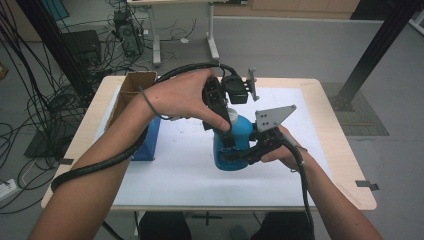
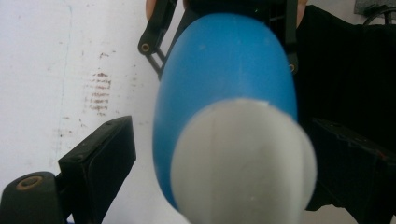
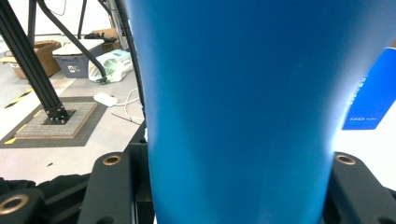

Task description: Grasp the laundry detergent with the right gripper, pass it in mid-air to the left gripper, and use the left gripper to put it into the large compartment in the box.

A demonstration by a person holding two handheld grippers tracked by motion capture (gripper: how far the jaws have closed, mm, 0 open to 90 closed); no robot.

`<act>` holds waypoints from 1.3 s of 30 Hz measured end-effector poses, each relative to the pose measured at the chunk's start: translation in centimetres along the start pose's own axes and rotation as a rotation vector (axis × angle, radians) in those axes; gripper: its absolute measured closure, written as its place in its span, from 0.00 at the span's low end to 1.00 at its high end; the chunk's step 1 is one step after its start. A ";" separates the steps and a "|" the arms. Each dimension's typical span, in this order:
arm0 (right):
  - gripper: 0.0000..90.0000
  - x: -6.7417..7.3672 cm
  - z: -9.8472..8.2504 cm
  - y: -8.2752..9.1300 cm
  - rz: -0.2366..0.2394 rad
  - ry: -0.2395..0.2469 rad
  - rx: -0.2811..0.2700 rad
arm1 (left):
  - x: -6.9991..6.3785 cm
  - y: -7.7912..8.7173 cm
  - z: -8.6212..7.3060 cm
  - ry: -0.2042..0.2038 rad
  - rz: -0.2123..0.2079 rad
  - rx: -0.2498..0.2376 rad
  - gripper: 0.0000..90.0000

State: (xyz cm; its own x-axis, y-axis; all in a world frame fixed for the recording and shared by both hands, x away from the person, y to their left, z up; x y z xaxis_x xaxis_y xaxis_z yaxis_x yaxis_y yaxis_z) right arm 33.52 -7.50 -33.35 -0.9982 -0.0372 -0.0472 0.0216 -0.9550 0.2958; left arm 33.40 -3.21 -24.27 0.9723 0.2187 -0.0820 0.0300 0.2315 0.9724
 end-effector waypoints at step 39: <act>0.49 -0.1 -0.1 -0.3 -0.004 -0.002 0.010 | -0.2 0.1 -0.1 -0.003 0.012 0.001 0.11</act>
Point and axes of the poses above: each handheld gripper's, and its own axes: y roughly backward along the jaws, z roughly out of its top, x roughly to its left, the point moved 9 cm from there along -y, roughly forward along the jaws, and after that the axes turned 5 degrees about y, right-handed, at the moved point
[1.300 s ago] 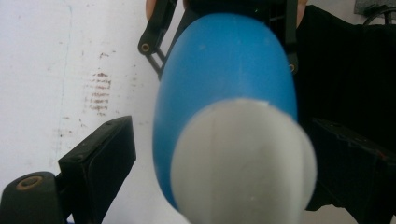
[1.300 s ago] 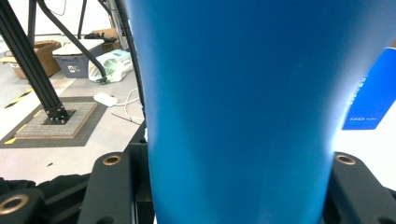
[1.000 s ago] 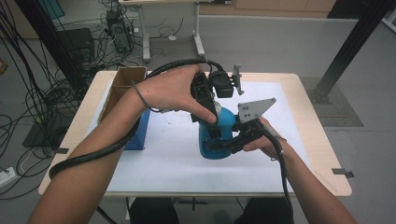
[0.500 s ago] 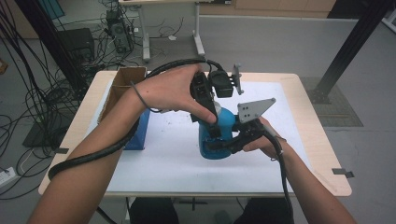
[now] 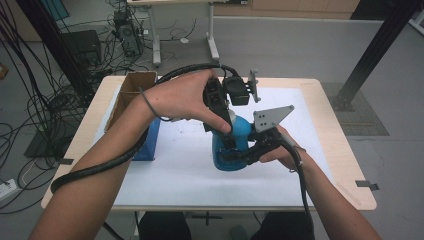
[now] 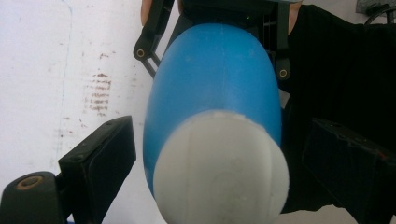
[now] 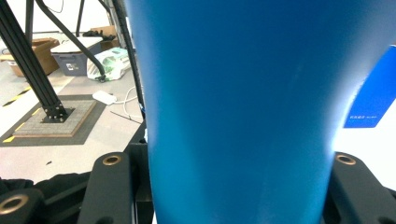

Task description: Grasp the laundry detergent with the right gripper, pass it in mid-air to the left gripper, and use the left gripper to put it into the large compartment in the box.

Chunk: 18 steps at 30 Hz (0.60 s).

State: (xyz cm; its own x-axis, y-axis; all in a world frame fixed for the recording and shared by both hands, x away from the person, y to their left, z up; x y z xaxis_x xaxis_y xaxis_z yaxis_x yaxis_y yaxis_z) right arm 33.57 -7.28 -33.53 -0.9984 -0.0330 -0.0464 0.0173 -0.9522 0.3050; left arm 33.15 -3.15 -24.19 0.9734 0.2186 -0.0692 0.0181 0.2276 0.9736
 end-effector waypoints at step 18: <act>0.49 0.0 0.0 -0.1 0.002 -0.002 0.003 | -0.1 0.0 -0.1 0.007 -0.010 -0.006 0.11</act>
Point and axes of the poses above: each handheld gripper's, and its own axes: y roughly backward along the jaws, z roughly out of its top, x roughly to its left, the point moved 9 cm from there along -y, roughly forward along the jaws, and after that the axes turned 5 degrees about y, right-handed, at the moved point
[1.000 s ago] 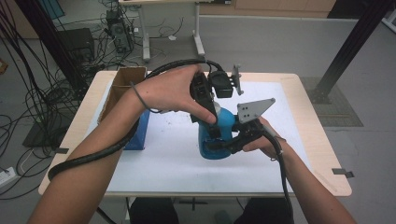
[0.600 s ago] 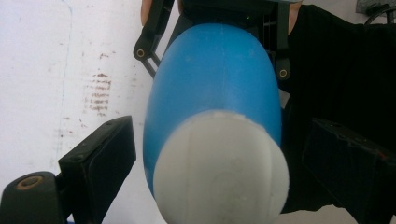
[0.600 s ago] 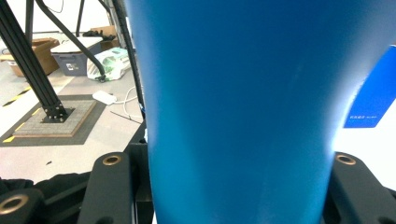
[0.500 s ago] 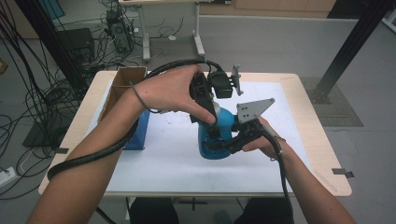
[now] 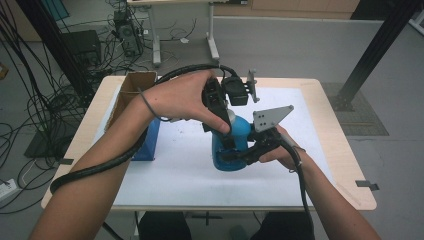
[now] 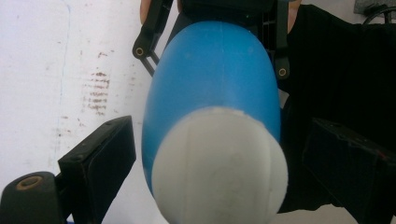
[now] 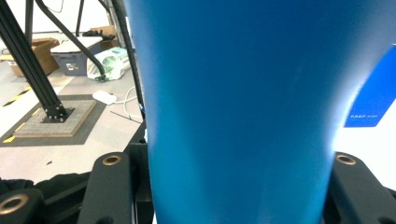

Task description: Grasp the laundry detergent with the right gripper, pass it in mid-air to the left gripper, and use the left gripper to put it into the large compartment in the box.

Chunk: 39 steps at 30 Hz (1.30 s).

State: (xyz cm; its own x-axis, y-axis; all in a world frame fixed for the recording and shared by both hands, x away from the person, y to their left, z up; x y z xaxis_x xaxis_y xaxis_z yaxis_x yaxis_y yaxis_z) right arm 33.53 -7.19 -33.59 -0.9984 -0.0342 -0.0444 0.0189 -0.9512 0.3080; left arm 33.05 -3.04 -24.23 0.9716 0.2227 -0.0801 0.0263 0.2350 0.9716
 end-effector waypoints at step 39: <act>0.49 0.0 -0.1 -0.1 0.000 -0.008 0.003 | 0.0 0.1 -0.2 0.000 0.005 0.004 0.11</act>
Point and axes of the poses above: each handheld gripper's, and its own axes: y roughly backward along the jaws, z roughly out of its top, x roughly to its left, the point moved 9 cm from there along -y, roughly forward along the jaws, and after that the axes turned 5 degrees about y, right-handed, at the moved point
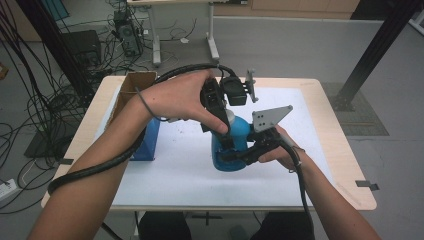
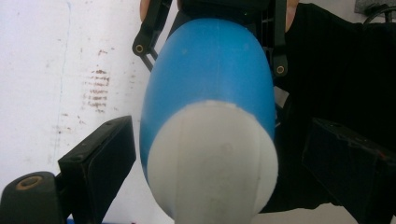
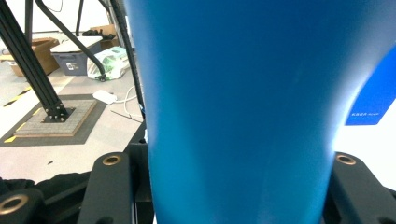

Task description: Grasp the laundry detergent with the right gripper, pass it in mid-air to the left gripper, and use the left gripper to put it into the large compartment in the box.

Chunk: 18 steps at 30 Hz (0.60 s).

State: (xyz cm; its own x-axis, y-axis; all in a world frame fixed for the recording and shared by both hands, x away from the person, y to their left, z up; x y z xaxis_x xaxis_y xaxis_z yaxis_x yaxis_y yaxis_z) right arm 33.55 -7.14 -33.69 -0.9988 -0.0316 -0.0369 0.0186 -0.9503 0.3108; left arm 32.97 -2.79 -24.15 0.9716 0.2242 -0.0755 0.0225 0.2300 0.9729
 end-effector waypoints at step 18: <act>0.49 0.1 0.3 -0.1 0.005 0.009 -0.004 | 0.0 0.0 0.0 -0.002 0.003 0.003 0.11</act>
State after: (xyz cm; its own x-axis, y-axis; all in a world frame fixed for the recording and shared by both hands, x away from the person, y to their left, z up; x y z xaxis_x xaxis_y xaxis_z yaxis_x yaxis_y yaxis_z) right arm 33.41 -7.00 -33.44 -0.9983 -0.0395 -0.0438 0.0241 -0.9513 0.3072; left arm 32.93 -2.80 -24.13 0.9722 0.2230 -0.0718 0.0201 0.2263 0.9738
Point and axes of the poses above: each handheld gripper's, and its own axes: y roughly backward along the jaws, z roughly out of its top, x roughly to its left, the point moved 9 cm from there along -y, roughly forward along the jaws, and after that the axes turned 5 degrees about y, right-handed, at the moved point
